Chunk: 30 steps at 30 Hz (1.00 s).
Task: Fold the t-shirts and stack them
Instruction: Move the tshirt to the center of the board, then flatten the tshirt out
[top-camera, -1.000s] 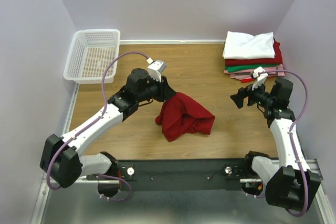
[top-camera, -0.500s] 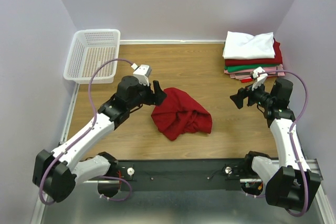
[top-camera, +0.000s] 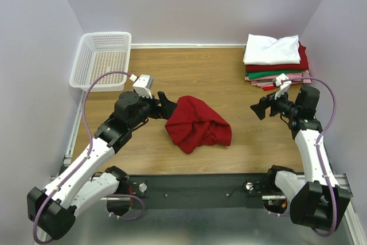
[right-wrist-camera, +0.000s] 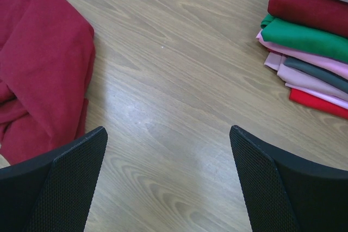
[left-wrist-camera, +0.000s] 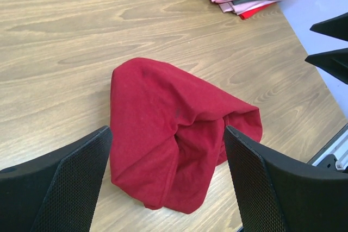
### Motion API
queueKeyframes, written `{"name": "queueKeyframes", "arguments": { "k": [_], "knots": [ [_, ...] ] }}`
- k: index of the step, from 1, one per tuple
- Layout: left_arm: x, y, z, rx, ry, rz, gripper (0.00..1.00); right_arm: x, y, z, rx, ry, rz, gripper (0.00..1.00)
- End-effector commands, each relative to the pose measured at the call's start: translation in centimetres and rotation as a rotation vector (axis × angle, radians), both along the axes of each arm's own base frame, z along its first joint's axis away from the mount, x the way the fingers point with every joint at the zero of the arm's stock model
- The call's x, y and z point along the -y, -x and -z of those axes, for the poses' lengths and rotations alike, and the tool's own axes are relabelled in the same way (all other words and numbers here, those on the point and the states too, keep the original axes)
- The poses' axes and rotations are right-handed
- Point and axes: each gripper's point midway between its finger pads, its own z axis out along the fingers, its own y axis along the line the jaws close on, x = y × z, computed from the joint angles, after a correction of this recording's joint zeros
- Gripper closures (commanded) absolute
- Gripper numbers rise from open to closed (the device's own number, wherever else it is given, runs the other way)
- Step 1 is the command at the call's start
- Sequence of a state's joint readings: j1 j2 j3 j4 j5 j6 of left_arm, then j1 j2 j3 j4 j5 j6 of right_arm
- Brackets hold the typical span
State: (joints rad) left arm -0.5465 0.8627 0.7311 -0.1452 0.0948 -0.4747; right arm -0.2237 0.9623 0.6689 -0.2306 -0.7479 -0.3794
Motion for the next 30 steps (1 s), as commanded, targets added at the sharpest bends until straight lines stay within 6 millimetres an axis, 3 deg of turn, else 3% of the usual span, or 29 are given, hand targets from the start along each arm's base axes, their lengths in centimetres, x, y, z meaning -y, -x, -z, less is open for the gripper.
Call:
{"name": "queueKeyframes", "arguments": {
  "k": [1,10,16,23,30],
  "knots": [
    [-0.4,0.5,0.8,-0.028,0.008,-0.011,0.09,-0.4,0.4,0.6,-0.019,-0.012,-0.033,0.00],
    [0.5,1.9,3.0,-0.105,0.023,0.057,0.09,-1.1,0.9,0.8,-0.025,-0.025,-0.080,0.00],
    [1.9,3.3,6.0,-0.206,0.021,0.155,0.14,-1.3,1.1,1.2,-0.041,-0.031,-0.099,0.00],
    [1.3,4.7,10.3,-0.378,0.004,0.107,0.25,-1.5,1.3,1.5,-0.053,-0.032,-0.112,0.00],
    [1.9,6.9,11.7,-0.496,0.077,0.086,0.25,-1.6,1.4,1.6,-0.059,-0.037,-0.124,0.00]
  ]
}}
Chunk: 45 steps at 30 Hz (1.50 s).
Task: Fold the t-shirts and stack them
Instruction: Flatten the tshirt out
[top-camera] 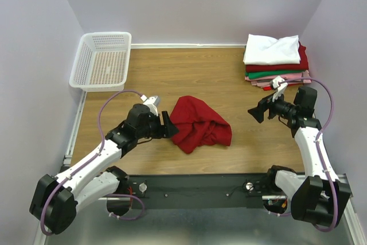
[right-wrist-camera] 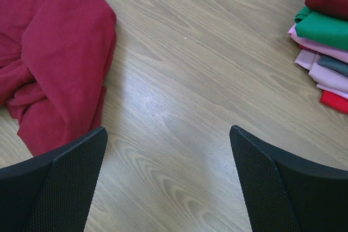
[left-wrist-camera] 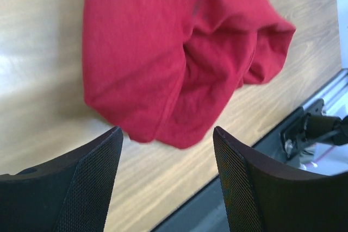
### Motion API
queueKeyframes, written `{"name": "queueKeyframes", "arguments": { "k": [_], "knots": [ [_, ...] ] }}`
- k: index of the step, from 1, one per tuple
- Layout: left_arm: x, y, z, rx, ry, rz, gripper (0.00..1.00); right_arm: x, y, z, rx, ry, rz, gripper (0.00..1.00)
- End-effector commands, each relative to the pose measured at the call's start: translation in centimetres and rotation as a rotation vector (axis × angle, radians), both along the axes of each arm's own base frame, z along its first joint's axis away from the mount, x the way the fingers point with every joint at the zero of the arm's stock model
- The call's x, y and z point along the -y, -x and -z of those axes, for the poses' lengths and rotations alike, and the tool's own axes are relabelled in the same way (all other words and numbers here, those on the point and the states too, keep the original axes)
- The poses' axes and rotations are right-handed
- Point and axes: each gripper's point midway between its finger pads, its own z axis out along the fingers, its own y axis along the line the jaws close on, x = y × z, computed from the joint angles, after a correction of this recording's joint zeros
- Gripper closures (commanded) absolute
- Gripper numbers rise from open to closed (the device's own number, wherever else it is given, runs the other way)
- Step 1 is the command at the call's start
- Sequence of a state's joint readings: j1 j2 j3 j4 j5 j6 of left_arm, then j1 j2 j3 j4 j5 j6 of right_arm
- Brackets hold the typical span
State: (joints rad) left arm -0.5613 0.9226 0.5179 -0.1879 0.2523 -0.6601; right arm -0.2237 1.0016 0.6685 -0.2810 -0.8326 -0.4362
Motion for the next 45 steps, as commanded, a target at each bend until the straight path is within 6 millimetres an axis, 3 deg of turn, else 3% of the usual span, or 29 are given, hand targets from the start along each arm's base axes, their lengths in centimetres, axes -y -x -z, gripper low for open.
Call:
{"name": "queueKeyframes", "arguments": {
  "k": [1,6,23,30,36,38,41,45],
  "knots": [
    [0.7,1.7,0.4,-0.093,0.056,-0.009,0.25,-0.4,0.5,0.3,-0.014,-0.015,-0.031,0.00],
    [1.1,3.1,2.5,-0.166,0.045,0.009,0.25,-0.5,0.6,0.3,-0.018,-0.019,-0.041,0.00],
    [1.0,3.5,4.9,-0.206,0.015,-0.021,0.25,-0.6,0.7,0.2,-0.020,-0.020,-0.052,0.00],
    [0.7,2.2,5.4,-0.178,-0.021,-0.068,0.28,-1.0,1.0,0.2,-0.034,-0.035,-0.072,0.00],
    [0.9,0.1,5.6,-0.149,-0.074,-0.097,0.33,-3.1,1.4,0.3,-0.130,-0.118,-0.169,0.01],
    [1.0,-0.3,5.8,-0.148,-0.089,-0.097,0.33,-3.8,1.0,1.0,-0.180,-0.111,-0.199,0.03],
    [1.3,-0.9,5.8,-0.138,-0.098,-0.093,0.33,-7.0,2.0,2.7,-0.256,-0.059,-0.307,0.07],
    [1.6,-1.4,5.8,-0.128,-0.109,-0.084,0.41,-9.1,3.3,4.9,-0.335,0.006,-0.376,0.09]
  ]
}}
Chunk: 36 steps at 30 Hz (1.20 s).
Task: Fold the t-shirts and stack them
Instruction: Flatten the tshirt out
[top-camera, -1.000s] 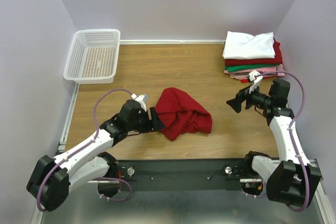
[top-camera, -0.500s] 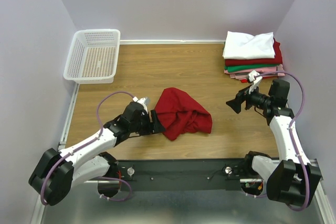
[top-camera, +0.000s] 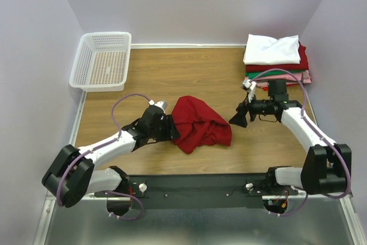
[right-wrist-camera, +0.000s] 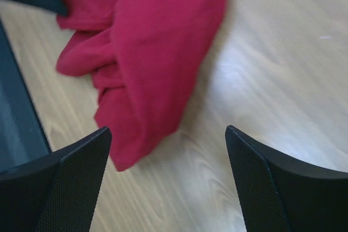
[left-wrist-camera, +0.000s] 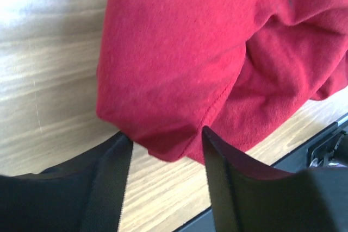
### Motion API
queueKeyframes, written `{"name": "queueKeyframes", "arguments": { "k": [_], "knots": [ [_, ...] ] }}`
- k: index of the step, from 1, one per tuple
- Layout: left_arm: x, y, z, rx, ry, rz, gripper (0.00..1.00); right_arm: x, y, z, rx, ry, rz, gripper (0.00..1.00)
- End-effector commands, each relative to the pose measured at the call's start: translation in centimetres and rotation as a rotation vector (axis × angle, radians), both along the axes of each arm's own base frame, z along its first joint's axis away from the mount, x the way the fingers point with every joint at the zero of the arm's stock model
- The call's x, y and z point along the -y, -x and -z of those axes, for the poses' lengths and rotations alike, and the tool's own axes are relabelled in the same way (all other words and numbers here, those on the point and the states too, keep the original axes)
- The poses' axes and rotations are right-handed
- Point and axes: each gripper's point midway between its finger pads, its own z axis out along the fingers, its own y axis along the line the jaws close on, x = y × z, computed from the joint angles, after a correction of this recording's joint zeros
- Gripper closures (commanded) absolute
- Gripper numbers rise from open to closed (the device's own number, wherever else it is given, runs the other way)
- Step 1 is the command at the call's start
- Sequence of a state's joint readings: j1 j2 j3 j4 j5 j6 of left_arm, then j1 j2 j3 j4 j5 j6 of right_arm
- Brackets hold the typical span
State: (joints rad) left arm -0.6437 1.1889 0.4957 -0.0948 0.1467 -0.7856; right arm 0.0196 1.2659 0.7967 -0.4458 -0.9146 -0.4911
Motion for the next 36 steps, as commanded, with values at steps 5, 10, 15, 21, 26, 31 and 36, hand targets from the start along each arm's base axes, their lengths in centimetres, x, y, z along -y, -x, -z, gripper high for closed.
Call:
{"name": "queueKeyframes", "arguments": {
  "k": [5,10,15,21,26,31,36],
  "knots": [
    [0.8,-1.8,-0.9,0.075,-0.007,0.016,0.53,-2.7,2.6,3.9,-0.128,0.143,-0.126,0.14],
    [1.1,-2.3,-1.3,0.097,-0.003,0.030,0.83,-3.6,2.9,4.9,-0.146,0.192,-0.161,0.28],
    [1.4,-2.8,-2.7,0.137,0.011,0.036,1.00,-3.7,2.1,4.4,-0.128,0.230,-0.164,0.81],
    [1.1,-5.4,-8.2,0.302,-0.026,0.027,1.00,-2.1,-2.6,-2.0,0.069,0.364,-0.099,1.00],
    [-1.2,-9.8,-16.7,0.522,-0.119,-0.082,1.00,-1.5,-7.1,-9.5,0.281,0.411,-0.013,1.00],
    [-4.4,-13.0,-26.9,0.747,-0.178,-0.183,1.00,-0.5,-11.8,-18.4,0.499,0.442,0.135,1.00],
    [-6.9,-14.2,-34.6,0.916,-0.222,-0.259,1.00,0.1,-14.3,-28.0,0.701,0.369,0.302,1.00]
  ]
}}
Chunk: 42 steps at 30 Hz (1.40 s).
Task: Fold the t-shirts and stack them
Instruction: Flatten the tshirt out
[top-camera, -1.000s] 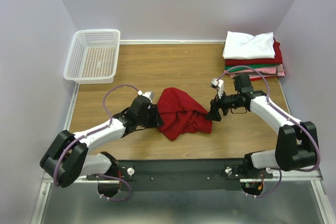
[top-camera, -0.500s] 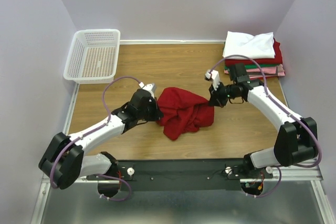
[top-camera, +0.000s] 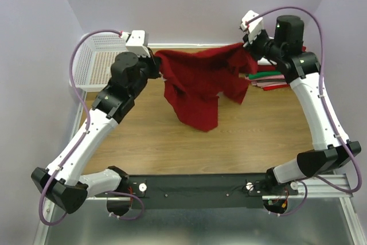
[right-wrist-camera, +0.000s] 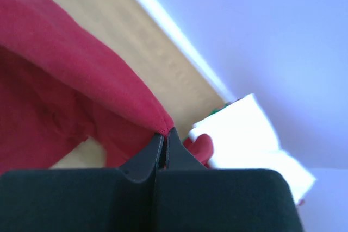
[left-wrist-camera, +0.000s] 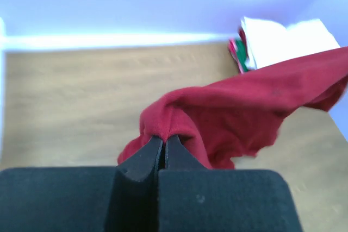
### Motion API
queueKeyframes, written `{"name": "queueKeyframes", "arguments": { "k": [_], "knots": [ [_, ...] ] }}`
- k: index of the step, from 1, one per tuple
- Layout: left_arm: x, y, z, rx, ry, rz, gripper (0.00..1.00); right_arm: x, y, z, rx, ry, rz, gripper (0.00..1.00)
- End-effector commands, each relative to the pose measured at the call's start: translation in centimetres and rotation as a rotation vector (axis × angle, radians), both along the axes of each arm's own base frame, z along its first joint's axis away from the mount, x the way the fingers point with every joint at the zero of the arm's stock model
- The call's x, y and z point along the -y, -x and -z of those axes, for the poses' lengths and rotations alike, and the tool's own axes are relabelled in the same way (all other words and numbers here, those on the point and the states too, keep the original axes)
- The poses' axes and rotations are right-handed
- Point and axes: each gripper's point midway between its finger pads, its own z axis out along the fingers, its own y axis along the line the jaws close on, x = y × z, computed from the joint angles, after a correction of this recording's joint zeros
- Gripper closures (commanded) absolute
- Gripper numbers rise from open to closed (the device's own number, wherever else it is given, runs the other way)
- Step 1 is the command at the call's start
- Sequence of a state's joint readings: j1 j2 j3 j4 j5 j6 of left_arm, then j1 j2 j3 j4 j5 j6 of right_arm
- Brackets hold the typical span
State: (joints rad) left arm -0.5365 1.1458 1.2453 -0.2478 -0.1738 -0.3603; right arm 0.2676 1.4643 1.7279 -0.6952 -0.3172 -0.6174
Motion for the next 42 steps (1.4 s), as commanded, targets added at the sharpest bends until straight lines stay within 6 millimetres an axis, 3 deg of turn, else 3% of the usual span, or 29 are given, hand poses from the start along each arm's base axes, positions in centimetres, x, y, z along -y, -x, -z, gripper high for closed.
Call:
{"name": "queueKeyframes", "arguments": {
  "k": [1,5,9,17,19,24,26,28,32,34,36,39,42],
  "knots": [
    [-3.5,-0.6,-4.4,0.113,-0.105,-0.120,1.00,1.1,-1.8,-5.7,0.145,-0.044,0.110,1.00],
    [-5.4,-0.5,-7.3,0.193,-0.132,-0.180,1.00,1.4,-1.6,-9.2,0.216,-0.102,0.139,1.00],
    [-6.3,-0.1,-7.4,0.217,-0.158,-0.195,1.00,1.3,0.2,-11.0,0.255,-0.120,0.112,1.00],
    [-6.1,2.7,-7.5,0.270,-0.116,-0.115,1.00,1.2,4.1,-10.1,0.247,-0.080,0.014,1.00],
    [-6.2,4.1,-8.6,0.304,-0.092,-0.087,1.00,1.0,5.6,-9.7,0.223,-0.055,-0.032,1.00],
    [-6.0,9.7,-11.6,0.442,-0.001,0.054,1.00,2.0,11.3,-12.6,0.272,-0.034,-0.144,1.00],
    [-5.3,12.0,-12.5,0.494,0.032,0.141,1.00,2.4,12.5,-13.3,0.290,-0.023,-0.165,1.00],
    [-5.9,14.9,-14.5,0.576,0.077,0.179,1.00,2.6,13.9,-14.1,0.298,-0.029,-0.184,1.00],
    [-6.6,17.9,-17.4,0.663,0.150,0.214,1.00,2.4,14.6,-15.3,0.311,-0.057,-0.210,1.00],
    [-7.3,17.3,-17.8,0.650,0.175,0.161,1.00,2.2,13.9,-15.2,0.302,-0.061,-0.215,1.00],
    [-7.4,15.9,-16.9,0.611,0.172,0.116,1.00,1.9,12.9,-14.9,0.290,-0.064,-0.225,1.00],
    [-7.4,11.4,-13.0,0.484,0.170,-0.001,1.00,1.1,10.4,-12.3,0.212,-0.076,-0.246,1.00],
    [-5.8,6.8,-7.9,0.356,0.175,-0.044,1.00,0.2,7.4,-9.3,0.149,-0.093,-0.271,1.00]
  ]
}}
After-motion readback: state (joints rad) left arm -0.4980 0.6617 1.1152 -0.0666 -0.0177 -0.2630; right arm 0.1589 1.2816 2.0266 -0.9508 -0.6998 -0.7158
